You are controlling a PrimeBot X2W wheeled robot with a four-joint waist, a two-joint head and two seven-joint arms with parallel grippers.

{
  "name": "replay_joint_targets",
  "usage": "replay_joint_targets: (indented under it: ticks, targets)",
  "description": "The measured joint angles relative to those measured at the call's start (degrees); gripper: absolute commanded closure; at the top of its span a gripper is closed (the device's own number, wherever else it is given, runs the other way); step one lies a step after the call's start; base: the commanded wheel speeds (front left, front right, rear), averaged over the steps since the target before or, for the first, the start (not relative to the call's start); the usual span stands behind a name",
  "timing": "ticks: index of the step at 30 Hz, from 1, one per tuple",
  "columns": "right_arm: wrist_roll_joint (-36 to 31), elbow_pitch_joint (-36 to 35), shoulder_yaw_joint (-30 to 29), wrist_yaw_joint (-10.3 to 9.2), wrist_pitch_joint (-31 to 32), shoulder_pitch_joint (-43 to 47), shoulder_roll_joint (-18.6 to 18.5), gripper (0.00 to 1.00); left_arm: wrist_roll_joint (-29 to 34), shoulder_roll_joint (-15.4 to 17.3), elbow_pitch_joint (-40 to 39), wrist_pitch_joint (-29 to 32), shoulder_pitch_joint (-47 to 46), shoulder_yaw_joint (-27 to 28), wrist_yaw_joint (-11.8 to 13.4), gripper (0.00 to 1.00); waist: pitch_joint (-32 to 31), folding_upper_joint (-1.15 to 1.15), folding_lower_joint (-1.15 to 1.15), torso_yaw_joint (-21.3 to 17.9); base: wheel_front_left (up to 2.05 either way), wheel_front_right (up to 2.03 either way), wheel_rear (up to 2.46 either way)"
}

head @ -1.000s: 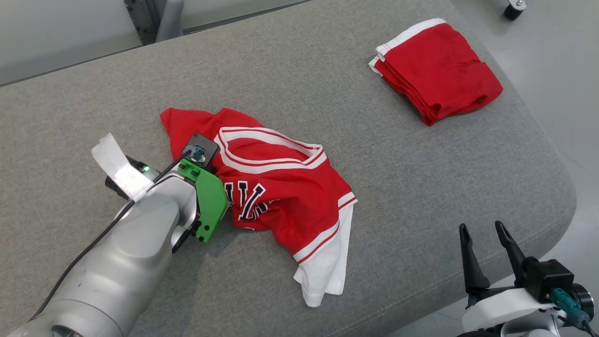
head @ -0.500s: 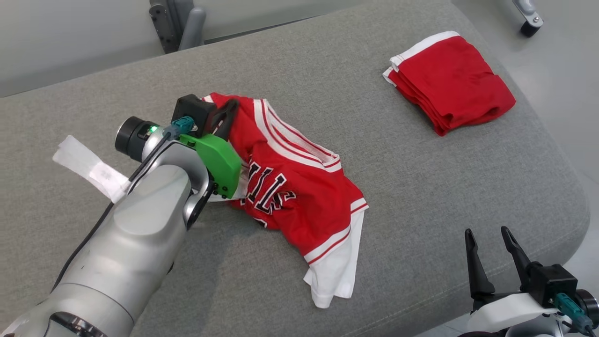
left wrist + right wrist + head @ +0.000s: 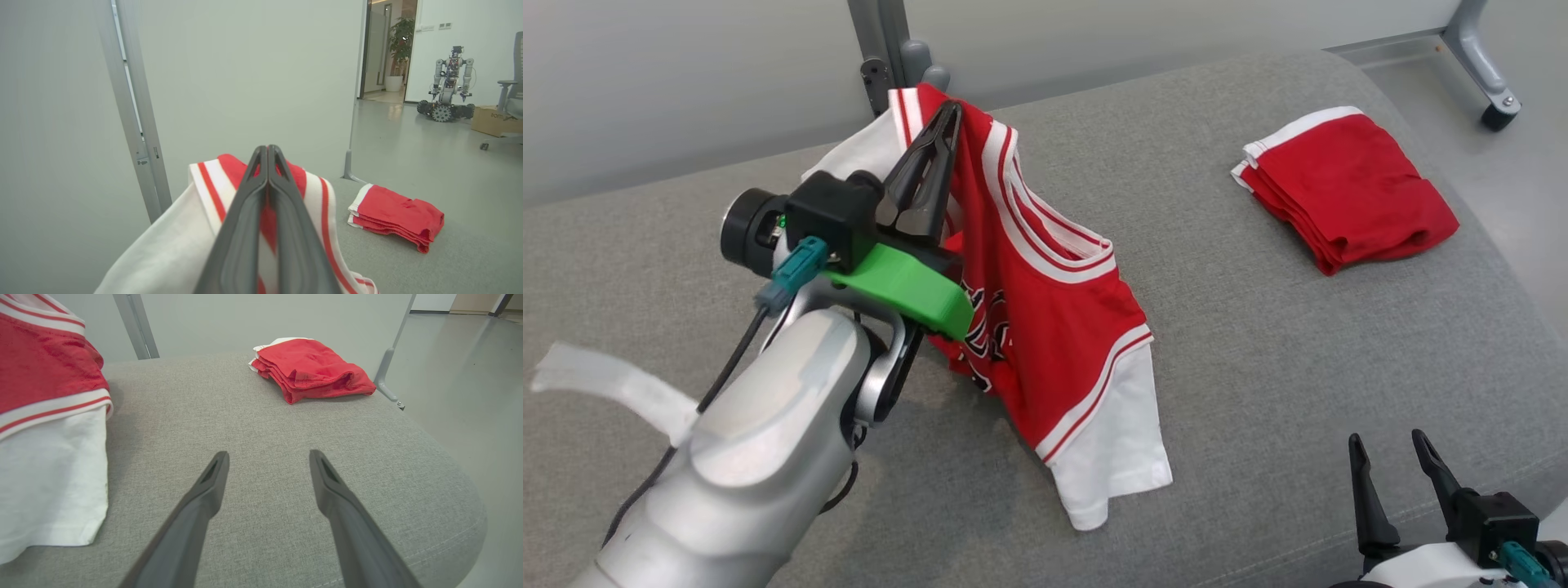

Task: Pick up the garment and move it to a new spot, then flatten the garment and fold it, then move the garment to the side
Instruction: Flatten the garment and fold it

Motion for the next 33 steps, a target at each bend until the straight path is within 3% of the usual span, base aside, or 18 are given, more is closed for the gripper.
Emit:
replay_joint_targets:
  ticks: [8, 15, 21, 24, 27, 33]
  targets:
    - [0.14, 0.03, -0.21, 0.0, 0.0, 1.53, -0.01, 0.0, 0.49, 9.43, -28.78, 4.93, 6.34, 3.9, 9.11, 1.0, -2.1, 0.0, 0.0, 3.68, 0.0, 0.0, 0.0]
    - [0.52, 0.29, 0.59, 0.0, 0.0, 0.95, -0.01, 0.0, 0.54, 14.51, -42.4, 11.35, 5.61, 5.69, 11.15, 1.0, -2.99, 0.0, 0.0, 5.28, 0.0, 0.0, 0.0]
    - [1.6, 0.49, 1.81, 0.0, 0.0, 0.41, -0.02, 0.0, -0.03, 15.69, -45.96, 15.86, 1.29, 5.84, 10.07, 1.0, -2.54, 0.0, 0.0, 4.12, 0.0, 0.0, 0.0]
    - [2.35, 0.49, 2.29, 0.0, 0.0, -0.53, -0.01, 0.0, -1.59, 14.21, -43.25, 16.84, -0.16, 4.93, 8.23, 1.0, -1.58, 0.0, 0.0, 3.07, 0.0, 0.0, 0.0]
    - [3.24, 0.48, 2.77, 0.0, 0.0, -1.94, -0.02, 0.0, -2.93, 12.46, -37.27, 17.49, -1.48, 3.04, 5.87, 1.0, -0.17, 0.0, 0.0, 1.7, 0.0, 0.0, 0.0]
    - [5.28, 0.7, 3.86, 0.0, -0.01, -3.9, -0.03, 0.0, -2.57, 7.44, -19.39, 17.12, -5.87, -2.56, -1.51, 1.0, 3.1, 0.0, 0.0, -2.18, 0.0, 0.0, 0.0]
